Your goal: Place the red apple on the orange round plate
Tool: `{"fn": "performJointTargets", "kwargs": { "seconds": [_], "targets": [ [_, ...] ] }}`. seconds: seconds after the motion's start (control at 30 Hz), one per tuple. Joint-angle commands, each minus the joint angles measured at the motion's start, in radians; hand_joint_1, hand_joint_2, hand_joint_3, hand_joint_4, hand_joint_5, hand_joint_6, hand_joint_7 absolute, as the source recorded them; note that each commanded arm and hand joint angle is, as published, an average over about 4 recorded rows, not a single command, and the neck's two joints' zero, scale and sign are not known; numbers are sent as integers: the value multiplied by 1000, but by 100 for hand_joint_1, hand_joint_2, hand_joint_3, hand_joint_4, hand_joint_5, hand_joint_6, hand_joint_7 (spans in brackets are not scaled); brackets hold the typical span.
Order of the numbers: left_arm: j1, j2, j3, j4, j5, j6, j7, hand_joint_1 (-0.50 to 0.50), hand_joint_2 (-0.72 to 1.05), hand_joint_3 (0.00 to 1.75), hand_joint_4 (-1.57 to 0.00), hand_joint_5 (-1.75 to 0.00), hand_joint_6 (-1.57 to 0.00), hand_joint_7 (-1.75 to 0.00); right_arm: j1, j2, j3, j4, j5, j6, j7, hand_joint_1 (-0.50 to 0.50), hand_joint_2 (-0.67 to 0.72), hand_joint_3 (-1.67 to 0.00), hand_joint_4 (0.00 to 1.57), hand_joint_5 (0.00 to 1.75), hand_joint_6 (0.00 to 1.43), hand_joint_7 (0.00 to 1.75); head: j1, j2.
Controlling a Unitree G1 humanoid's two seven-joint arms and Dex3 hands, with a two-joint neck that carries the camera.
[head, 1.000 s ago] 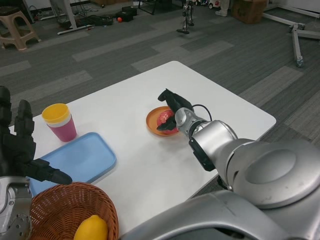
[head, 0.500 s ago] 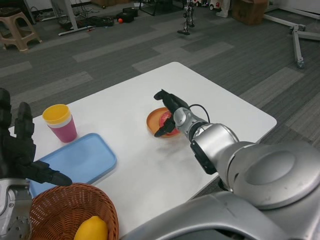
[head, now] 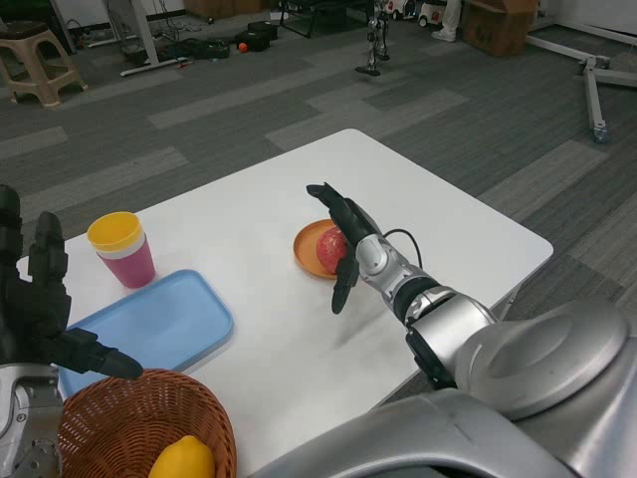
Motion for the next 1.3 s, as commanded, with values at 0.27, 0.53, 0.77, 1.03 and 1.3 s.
{"fn": "performJointTargets", "kwargs": {
  "seconds": [0.27,0.53,0.77,1.03,1.3],
  "targets": [
    [26,3,34,-18,10,-8,0,-50,-55,4,0,0,-5,-14,181,0,27,-400,287,-161,-31,-38,72,0,0,0,0,35,10,51],
    [32,6,58,-36,21,-12,0,-50,-55,4,0,0,-5,-14,307,11,-41,-685,488,-193,6,-33,72,0,0,0,0,28,-6,91],
    [18,16,67,-38,23,-12,1,-50,-55,2,0,0,-5,-14,367,18,-103,-812,535,-192,65,-33,72,0,0,0,0,28,-9,96],
    [13,15,122,-50,66,-12,3,-50,-55,4,0,0,-5,-14,434,15,-146,-976,543,-190,95,-33,72,0,0,0,0,28,-13,102],
    [1,15,149,-71,90,-12,3,-50,-55,9,0,0,-5,-14,464,12,-163,-1082,543,-190,107,-33,72,0,0,0,0,28,-16,112]
  ]
}}
